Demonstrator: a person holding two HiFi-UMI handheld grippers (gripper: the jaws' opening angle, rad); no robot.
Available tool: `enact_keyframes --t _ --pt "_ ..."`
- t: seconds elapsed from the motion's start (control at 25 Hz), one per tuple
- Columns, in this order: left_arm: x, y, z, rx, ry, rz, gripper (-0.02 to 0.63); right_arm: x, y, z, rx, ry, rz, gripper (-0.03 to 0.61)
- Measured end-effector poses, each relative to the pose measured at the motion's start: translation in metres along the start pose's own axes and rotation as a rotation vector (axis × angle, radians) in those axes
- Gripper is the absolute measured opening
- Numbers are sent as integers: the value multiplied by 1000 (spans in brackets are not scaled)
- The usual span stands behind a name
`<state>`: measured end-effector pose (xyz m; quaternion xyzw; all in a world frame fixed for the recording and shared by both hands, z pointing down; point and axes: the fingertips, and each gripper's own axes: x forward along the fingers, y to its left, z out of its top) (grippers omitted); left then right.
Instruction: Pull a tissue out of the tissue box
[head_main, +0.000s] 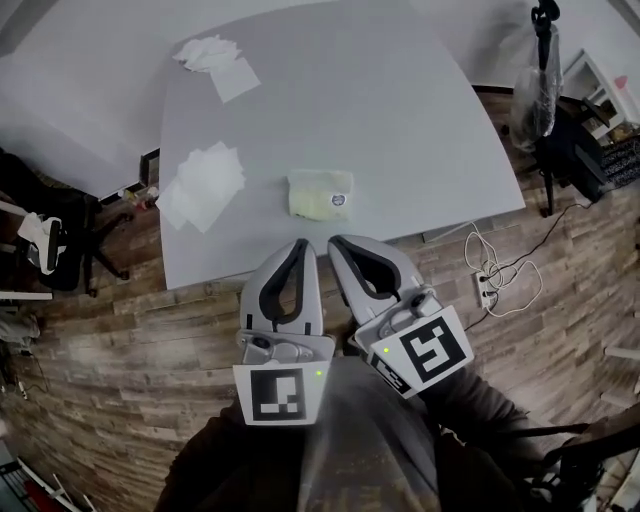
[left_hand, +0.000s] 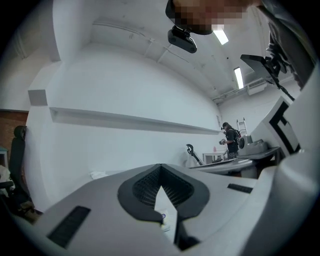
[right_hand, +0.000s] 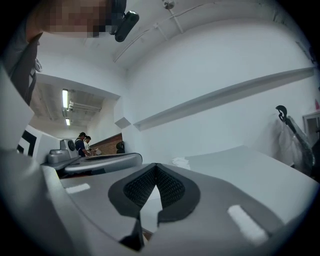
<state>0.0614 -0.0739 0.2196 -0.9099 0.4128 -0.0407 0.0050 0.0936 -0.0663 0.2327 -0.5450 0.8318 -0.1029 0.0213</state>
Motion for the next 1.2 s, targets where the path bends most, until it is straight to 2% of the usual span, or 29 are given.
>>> enact_keyframes --t 0.48,0.68,1.2 --pt "-45 -20 23 1 -80 -87 -2 -41 38 18 -54 -56 -79 0" --pt "-55 -28 33 -7 -124 -99 -2 -52 45 26 -87 -83 -97 0" --pt "-70 -60 42 11 -141 -142 -2 -86 45 34 -97 -119 -136 0"
